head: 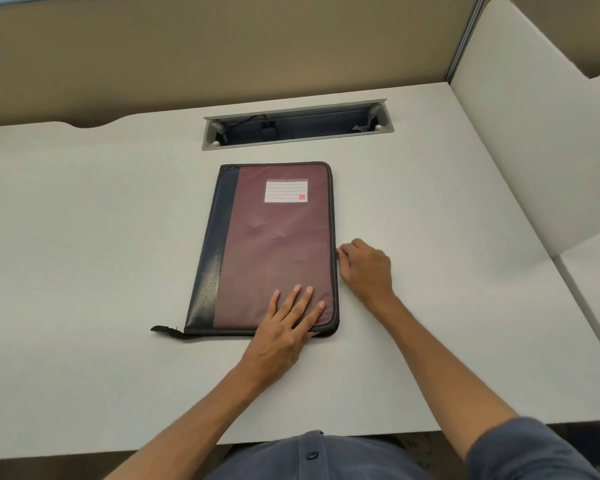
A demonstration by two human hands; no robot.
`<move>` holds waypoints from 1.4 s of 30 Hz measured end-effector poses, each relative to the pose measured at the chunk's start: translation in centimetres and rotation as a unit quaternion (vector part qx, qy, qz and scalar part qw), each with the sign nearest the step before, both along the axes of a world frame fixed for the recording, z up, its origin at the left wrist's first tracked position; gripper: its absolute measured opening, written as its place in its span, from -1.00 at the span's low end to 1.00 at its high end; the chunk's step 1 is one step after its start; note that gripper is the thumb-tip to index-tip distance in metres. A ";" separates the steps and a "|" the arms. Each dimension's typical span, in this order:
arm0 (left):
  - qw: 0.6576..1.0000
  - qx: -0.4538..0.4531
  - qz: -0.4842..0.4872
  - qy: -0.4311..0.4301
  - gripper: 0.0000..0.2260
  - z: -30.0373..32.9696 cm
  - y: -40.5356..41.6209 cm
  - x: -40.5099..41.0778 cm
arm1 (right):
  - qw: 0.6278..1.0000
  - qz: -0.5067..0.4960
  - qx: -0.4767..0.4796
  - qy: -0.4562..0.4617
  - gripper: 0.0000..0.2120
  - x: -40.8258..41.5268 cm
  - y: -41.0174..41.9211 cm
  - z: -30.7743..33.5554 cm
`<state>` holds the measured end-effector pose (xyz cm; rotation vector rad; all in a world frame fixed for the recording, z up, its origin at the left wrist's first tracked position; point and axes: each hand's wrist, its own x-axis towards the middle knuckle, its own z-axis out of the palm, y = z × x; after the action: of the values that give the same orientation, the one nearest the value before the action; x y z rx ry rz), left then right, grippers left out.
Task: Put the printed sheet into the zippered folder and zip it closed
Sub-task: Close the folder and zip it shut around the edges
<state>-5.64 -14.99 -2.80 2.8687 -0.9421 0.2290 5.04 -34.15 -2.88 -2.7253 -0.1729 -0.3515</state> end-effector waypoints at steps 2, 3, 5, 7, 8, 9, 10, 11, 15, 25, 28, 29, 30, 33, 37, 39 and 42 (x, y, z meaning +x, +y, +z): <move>1.000 0.001 0.000 0.002 -0.59 -0.1 0.1 -0.1 | 1.000 0.003 -0.004 0.019 -0.74 2.5 0.0 0.0; 1.000 0.000 0.001 0.003 -0.59 -0.2 0.1 -0.1 | 1.000 0.003 -0.005 0.024 -0.73 3.6 -0.1 0.0; 1.000 -0.001 0.001 0.000 -0.59 -0.3 0.1 0.0 | 0.999 0.004 -0.011 0.031 -0.72 5.3 -0.2 -0.1; 1.000 -0.002 0.000 -0.002 -0.59 -0.4 0.1 0.0 | 0.999 0.007 -0.016 0.037 -0.70 6.7 -0.4 -0.3; 1.000 -0.003 -0.001 -0.002 -0.59 -0.5 0.1 0.0 | 0.999 0.007 -0.017 0.040 -0.70 7.3 -0.5 -0.4; 1.000 -0.004 -0.002 -0.002 -0.59 -0.5 0.1 0.0 | 0.999 0.007 -0.016 0.043 -0.70 7.9 -0.6 -0.5; 1.000 -0.005 -0.002 -0.002 -0.59 -0.6 0.1 0.0 | 0.999 0.006 -0.013 0.047 -0.69 8.5 -0.6 -0.5; 1.000 -0.006 -0.002 -0.003 -0.59 -0.7 0.2 0.1 | 0.999 0.005 -0.009 0.052 -0.69 9.1 -0.6 -0.5; 1.000 -0.011 0.001 0.001 -0.58 -0.9 0.2 0.1 | 0.998 -0.004 0.002 0.066 -0.67 11.7 -0.7 -0.4; 0.999 -0.035 0.010 0.024 -0.58 -1.2 0.1 -0.1 | 0.997 -0.008 0.019 0.076 -0.69 18.0 -1.0 0.2; 0.995 -0.085 0.033 0.037 -0.57 -1.1 -0.2 -0.2 | 0.995 -0.003 0.045 0.085 -0.72 19.1 -1.0 0.1; 0.993 -0.109 0.040 0.034 -0.58 -0.9 -0.4 0.2 | 0.994 0.002 0.058 0.089 -0.74 19.3 -1.1 0.0; 0.990 -0.131 0.044 0.027 -0.60 -0.6 -0.6 0.8 | 0.993 0.006 0.073 0.091 -0.75 19.4 -1.3 -0.2; 0.983 -0.176 0.053 0.013 -0.69 0.3 -1.5 4.6 | 0.988 0.011 0.120 0.094 -0.78 19.4 -1.8 -0.5; 0.974 -0.184 0.122 0.058 -0.74 1.1 -3.0 12.5 | 0.985 0.019 0.146 0.092 -0.82 19.4 -2.1 -0.5; 0.968 -0.176 0.159 0.080 -0.72 1.4 -3.7 16.8 | 0.984 0.024 0.150 0.092 -0.83 19.3 -2.1 -0.4; 0.964 -0.160 0.194 0.083 -0.70 1.7 -4.7 22.8 | 0.978 0.020 0.184 0.097 -0.83 19.3 -1.9 -0.2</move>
<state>17.19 -19.74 -1.08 2.6851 -0.2738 0.1513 24.33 -36.07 -3.13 -2.3680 -0.0986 -0.0922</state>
